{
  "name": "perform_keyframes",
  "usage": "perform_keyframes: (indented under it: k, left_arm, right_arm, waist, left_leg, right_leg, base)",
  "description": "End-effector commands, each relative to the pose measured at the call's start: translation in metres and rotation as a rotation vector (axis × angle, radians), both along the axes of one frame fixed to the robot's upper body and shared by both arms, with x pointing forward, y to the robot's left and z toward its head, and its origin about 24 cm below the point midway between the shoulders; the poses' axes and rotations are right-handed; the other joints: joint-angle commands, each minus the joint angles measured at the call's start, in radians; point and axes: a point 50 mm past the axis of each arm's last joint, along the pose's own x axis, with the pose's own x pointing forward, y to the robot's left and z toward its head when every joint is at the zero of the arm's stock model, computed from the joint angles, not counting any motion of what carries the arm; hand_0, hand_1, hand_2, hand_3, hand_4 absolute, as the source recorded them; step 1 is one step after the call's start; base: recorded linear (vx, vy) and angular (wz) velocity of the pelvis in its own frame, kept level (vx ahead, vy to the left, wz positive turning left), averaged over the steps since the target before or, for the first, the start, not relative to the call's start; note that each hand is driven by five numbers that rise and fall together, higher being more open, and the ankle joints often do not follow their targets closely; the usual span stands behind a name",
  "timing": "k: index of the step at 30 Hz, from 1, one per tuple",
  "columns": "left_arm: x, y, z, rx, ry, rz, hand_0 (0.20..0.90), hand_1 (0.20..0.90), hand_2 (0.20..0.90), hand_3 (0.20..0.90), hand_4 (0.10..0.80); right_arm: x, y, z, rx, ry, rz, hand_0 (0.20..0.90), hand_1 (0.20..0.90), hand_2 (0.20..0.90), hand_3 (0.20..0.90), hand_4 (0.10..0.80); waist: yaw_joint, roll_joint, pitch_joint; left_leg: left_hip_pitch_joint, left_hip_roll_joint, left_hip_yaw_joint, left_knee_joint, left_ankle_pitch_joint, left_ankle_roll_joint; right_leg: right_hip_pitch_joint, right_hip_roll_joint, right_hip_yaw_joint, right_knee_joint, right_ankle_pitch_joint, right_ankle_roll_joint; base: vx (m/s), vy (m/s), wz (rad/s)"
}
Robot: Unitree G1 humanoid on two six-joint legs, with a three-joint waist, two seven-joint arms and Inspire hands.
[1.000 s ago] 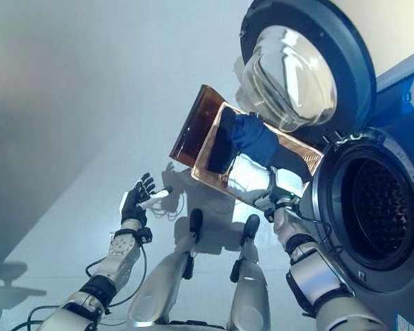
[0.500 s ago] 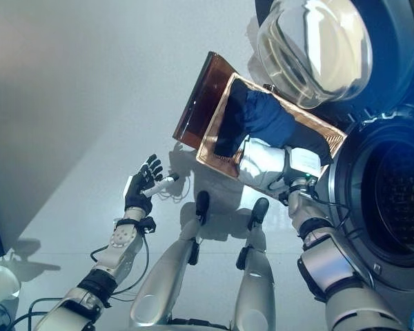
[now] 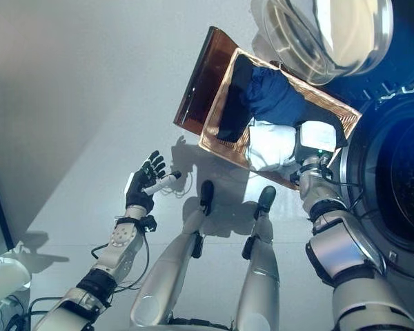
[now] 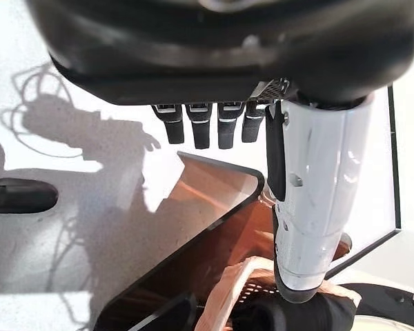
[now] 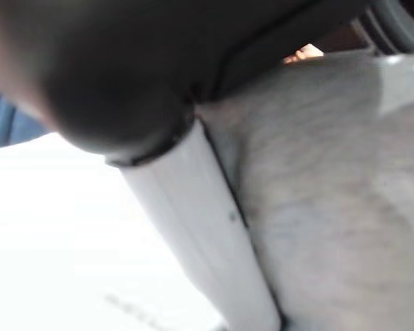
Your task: Pick up the clothes and place them into the washing machine
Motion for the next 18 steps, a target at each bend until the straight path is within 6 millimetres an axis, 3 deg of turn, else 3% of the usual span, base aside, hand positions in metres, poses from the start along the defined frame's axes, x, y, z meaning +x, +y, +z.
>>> perform_keyframes:
  k: [1, 11, 18]
  left_arm:
    - [0.0, -0.002, 0.025, -0.017, -0.14, -0.012, 0.9, 0.9, 0.9, 0.9, 0.8]
    - [-0.004, 0.007, 0.02, -0.008, -0.127, 0.015, 0.9, 0.9, 0.9, 0.9, 0.8]
    - [-0.005, 0.012, 0.011, -0.007, -0.084, 0.041, 0.9, 0.9, 0.9, 0.9, 0.8]
  right_arm:
    - [-0.016, -0.042, 0.005, -0.124, 0.077, -0.161, 0.2, 0.2, 0.2, 0.2, 0.3]
    - [-0.018, -0.044, 0.001, -0.129, 0.087, -0.169, 0.2, 0.2, 0.2, 0.2, 0.3]
    - [-0.025, -0.044, -0.014, -0.061, 0.098, -0.179, 0.2, 0.2, 0.2, 0.2, 0.3]
  waist:
    - [0.01, 0.035, -0.024]
    - [0.003, 0.018, -0.038]
    - [-0.006, 0.0, -0.051]
  left_leg:
    - [-0.071, -0.028, -0.004, 0.158, -0.109, -0.058]
    - [-0.045, -0.024, -0.007, 0.159, -0.111, -0.063]
    - [0.011, -0.014, -0.009, 0.152, -0.116, -0.067]
  right_leg:
    - [0.046, -0.05, 0.001, -0.04, 0.038, 0.058]
    - [0.077, -0.046, 0.0, -0.047, 0.035, 0.056]
    - [0.135, -0.039, -0.009, -0.051, 0.027, 0.052]
  base:
    - [0.0, 0.0, 0.0]
    - [0.0, -0.002, 0.0]
    - [0.004, -0.015, -0.02]
